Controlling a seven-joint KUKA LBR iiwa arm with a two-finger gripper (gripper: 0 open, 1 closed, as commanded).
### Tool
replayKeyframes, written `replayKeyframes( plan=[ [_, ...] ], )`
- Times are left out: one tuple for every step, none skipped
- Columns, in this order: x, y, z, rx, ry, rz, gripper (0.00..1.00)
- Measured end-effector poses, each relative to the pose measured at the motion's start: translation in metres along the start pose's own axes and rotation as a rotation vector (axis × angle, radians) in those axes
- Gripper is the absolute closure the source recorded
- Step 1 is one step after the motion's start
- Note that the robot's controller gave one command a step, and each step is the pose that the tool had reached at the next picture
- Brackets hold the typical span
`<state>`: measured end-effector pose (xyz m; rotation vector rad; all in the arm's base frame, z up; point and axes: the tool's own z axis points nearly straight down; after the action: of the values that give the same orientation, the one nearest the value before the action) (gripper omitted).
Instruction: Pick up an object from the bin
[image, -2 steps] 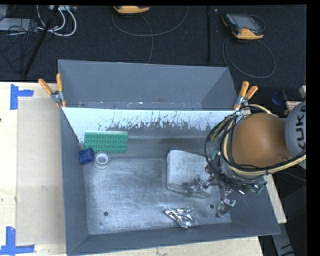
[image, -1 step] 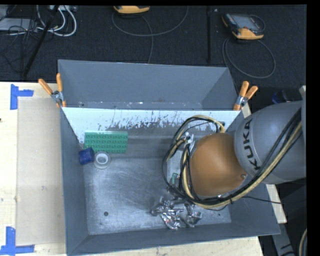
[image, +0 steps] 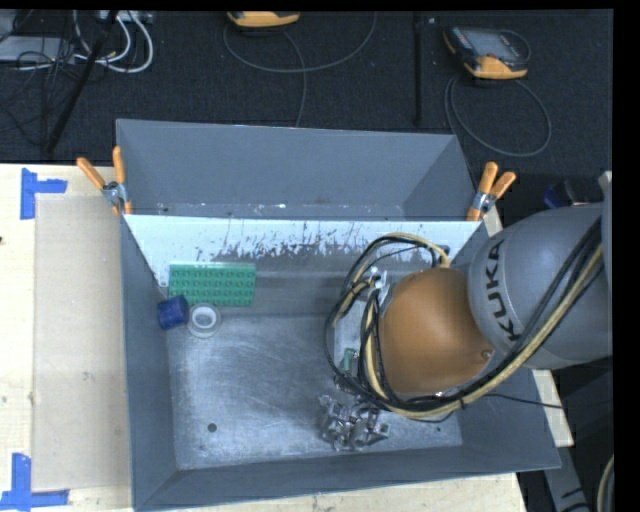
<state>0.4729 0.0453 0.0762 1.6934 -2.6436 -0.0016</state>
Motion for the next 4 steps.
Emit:
replayKeyframes(
  plan=[
    [0.008, -0.013, -0.074, 0.007, -0.004, 0.001, 1.0],
    [0.027, -0.024, -0.016, -0.005, 0.003, 0.031, 1.0],
    [0.026, -0.027, -0.012, -0.002, 0.0, 0.016, 1.0],
    [0.018, -0.02, -0.07, 0.004, -0.004, 0.062, 1.0]
  ],
)
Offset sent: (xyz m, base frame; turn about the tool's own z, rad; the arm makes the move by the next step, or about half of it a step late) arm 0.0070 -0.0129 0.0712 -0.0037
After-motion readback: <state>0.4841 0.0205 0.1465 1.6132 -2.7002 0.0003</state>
